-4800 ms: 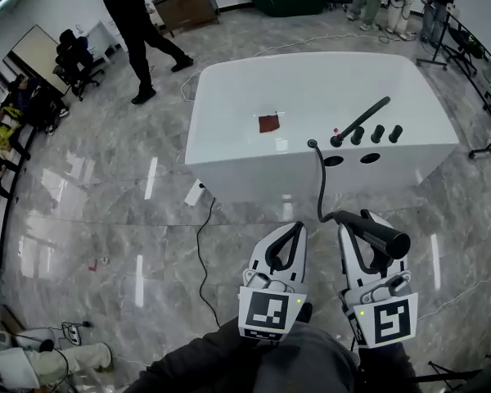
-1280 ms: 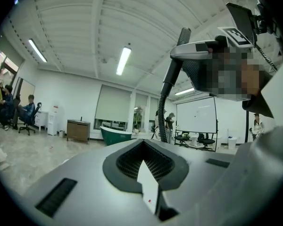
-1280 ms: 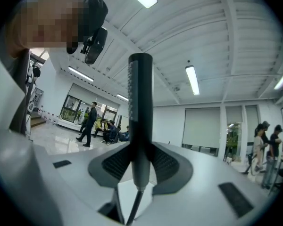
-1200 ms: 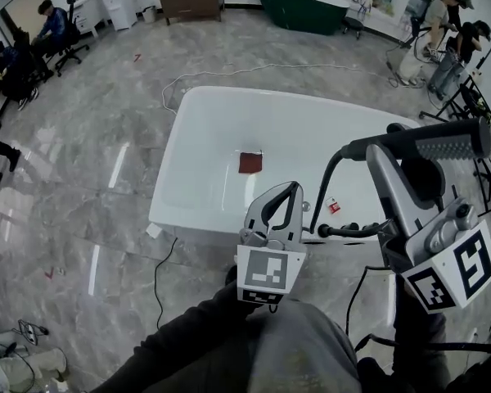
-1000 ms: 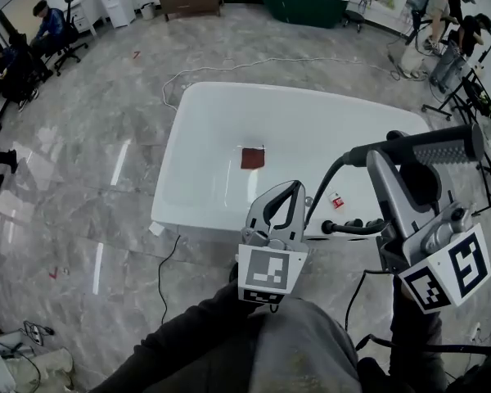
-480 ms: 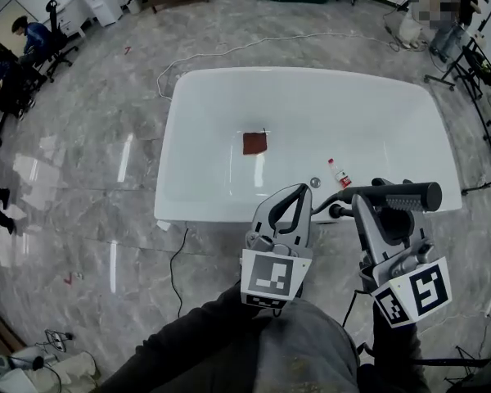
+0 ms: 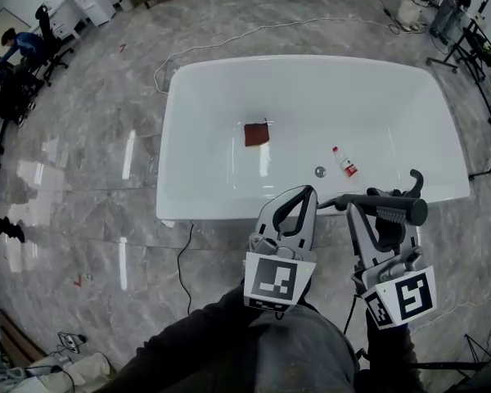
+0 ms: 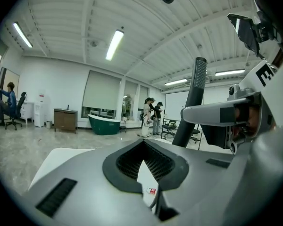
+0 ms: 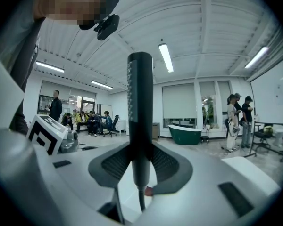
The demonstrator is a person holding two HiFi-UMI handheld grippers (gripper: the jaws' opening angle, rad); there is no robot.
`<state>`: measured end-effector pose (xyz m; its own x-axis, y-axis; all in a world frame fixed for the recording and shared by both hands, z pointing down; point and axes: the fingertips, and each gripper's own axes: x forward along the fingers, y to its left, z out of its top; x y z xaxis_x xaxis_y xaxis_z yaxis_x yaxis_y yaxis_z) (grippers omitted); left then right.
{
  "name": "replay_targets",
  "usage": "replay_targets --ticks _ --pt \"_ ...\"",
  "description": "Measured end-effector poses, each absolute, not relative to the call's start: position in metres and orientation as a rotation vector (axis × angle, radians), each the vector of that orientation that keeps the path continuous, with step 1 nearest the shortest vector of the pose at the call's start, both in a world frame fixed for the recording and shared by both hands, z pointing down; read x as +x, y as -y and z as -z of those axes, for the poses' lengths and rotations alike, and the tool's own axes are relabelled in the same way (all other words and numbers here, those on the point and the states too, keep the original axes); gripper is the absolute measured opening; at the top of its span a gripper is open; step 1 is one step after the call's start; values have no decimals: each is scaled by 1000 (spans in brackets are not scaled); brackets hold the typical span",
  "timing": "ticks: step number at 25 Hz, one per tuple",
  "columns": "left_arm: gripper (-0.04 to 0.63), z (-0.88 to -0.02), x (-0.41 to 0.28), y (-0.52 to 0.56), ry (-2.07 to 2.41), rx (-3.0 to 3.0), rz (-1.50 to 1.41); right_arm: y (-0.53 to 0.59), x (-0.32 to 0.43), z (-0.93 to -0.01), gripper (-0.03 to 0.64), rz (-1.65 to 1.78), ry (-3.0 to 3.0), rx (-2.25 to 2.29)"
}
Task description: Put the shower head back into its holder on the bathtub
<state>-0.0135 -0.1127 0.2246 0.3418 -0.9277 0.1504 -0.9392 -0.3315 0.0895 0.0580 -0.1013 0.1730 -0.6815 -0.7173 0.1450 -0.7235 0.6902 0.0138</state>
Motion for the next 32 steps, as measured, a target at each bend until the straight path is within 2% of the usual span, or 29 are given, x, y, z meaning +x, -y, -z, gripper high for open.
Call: replay_targets --ticks 32 --pt "3 -331 -34 168 1510 2460 -193 135 46 -341 140 -247 2522 1325"
